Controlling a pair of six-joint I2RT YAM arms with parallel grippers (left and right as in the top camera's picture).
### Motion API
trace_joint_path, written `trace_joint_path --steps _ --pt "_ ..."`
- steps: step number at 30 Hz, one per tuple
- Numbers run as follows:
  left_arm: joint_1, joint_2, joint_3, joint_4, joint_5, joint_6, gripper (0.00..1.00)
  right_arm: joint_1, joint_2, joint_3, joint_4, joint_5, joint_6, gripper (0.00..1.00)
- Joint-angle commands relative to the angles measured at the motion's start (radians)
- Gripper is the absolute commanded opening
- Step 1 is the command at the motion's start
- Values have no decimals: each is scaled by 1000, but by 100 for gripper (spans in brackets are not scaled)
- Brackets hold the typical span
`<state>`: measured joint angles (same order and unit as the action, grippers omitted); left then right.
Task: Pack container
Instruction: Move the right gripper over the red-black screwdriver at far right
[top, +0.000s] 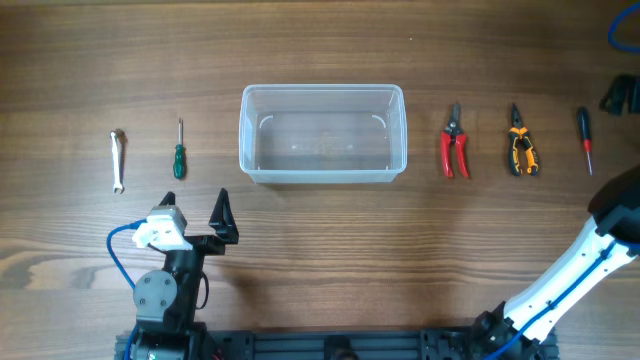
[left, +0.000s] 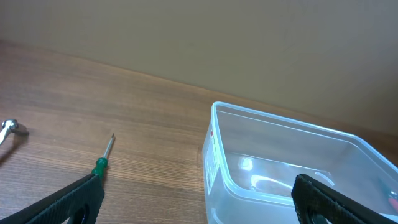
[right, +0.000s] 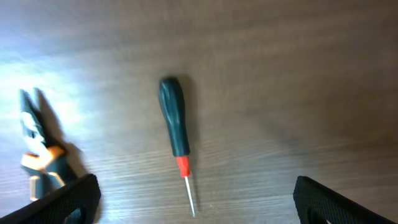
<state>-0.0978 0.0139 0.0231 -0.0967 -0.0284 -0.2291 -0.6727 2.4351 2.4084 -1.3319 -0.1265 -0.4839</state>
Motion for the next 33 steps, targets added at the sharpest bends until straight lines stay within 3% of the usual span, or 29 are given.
trace_joint_path --steps 1,8,14,33 --pt "5 -7 -5 3 12 9 100 8 36 13 1 41 -14 100" --pt "5 -7 -5 3 12 9 100 62 94 13 28 15 -14 100" --pt "5 -7 -5 3 12 9 100 115 127 7 11 109 -39 100" --pt "5 -7 -5 3 12 9 100 115 127 5 28 87 35 100"
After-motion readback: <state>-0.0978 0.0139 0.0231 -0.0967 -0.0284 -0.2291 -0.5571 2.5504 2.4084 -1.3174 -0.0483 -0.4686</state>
